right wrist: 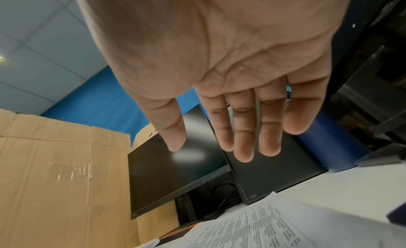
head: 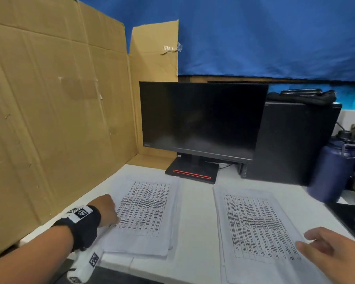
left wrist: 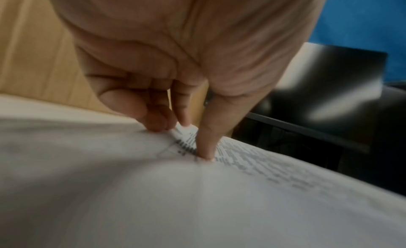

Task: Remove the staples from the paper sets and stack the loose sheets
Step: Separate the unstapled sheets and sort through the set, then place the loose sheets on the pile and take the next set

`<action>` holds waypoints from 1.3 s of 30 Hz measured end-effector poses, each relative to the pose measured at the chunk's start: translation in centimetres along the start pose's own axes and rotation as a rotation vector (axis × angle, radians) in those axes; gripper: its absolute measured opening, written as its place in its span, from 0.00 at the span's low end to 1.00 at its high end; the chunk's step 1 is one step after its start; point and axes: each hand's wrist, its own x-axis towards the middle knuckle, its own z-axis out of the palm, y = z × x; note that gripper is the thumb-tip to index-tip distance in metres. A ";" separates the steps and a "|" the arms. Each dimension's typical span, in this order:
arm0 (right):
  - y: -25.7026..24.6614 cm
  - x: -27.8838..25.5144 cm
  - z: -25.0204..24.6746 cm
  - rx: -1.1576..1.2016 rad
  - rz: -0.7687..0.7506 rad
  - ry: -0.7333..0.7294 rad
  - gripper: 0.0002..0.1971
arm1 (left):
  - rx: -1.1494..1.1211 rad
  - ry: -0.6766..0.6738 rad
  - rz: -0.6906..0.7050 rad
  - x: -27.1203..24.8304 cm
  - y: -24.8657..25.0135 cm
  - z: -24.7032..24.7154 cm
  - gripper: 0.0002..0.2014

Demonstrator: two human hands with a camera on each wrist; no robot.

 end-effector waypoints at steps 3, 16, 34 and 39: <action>-1.5 -0.9 0.4 0.045 -0.014 -0.010 0.13 | -0.105 0.004 -0.044 0.3 -0.4 0.4 0.28; -7.8 -4.3 6.9 -0.017 -0.283 -0.147 0.31 | -0.309 0.245 0.120 -2.7 -0.9 -0.3 0.11; -16.7 0.3 9.5 0.915 0.023 -0.075 0.10 | -1.554 0.063 0.396 -11.5 4.2 -1.5 0.10; -16.6 0.9 9.9 0.864 0.007 -0.158 0.08 | -1.609 -0.080 0.195 -10.3 2.5 0.2 0.12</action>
